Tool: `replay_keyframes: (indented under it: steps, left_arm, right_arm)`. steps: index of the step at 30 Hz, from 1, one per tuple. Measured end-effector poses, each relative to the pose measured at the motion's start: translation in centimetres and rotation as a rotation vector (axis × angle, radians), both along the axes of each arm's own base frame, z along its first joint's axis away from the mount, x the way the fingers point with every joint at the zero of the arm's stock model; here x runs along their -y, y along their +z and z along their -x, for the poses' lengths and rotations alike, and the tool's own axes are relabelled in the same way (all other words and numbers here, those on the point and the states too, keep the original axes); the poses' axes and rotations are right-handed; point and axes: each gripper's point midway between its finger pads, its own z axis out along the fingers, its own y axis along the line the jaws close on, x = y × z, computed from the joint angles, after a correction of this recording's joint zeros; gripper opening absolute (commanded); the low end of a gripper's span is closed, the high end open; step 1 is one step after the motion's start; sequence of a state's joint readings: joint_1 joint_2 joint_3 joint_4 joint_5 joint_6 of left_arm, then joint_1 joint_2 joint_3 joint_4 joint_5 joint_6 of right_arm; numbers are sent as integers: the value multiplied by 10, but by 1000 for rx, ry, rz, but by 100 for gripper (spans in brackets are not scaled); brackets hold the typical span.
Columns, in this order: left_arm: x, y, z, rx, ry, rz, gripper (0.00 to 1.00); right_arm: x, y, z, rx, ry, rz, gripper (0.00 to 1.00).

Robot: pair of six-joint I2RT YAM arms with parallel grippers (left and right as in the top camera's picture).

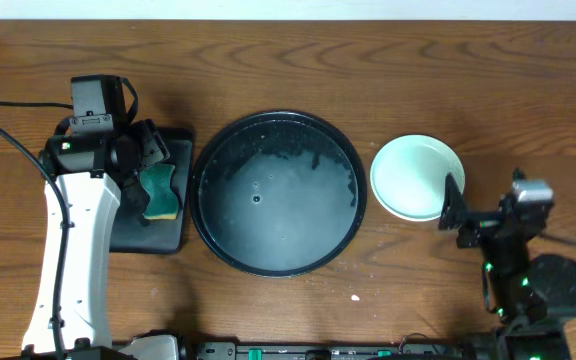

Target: Clean dirty plates on tray and stack at the side

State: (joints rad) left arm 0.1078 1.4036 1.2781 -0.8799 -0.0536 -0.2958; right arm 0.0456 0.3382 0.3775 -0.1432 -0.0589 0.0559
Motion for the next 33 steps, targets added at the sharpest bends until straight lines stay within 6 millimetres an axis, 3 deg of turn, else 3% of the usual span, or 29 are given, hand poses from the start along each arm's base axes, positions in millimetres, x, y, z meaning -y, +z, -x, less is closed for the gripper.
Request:
replay_keyframes:
  steps: [5, 18, 33]
  left_arm:
    - [0, 0, 0, 0, 0, -1, 73]
    - [0, 0, 0, 0, 0, -1, 74]
    - [0, 0, 0, 0, 0, -1, 74]
  right_arm:
    - [3, -42, 11, 23, 4, -4, 99]
    - [0, -85, 12, 39, 25, -7, 99]
    - [-1, -86, 12, 36, 28, -8, 99]
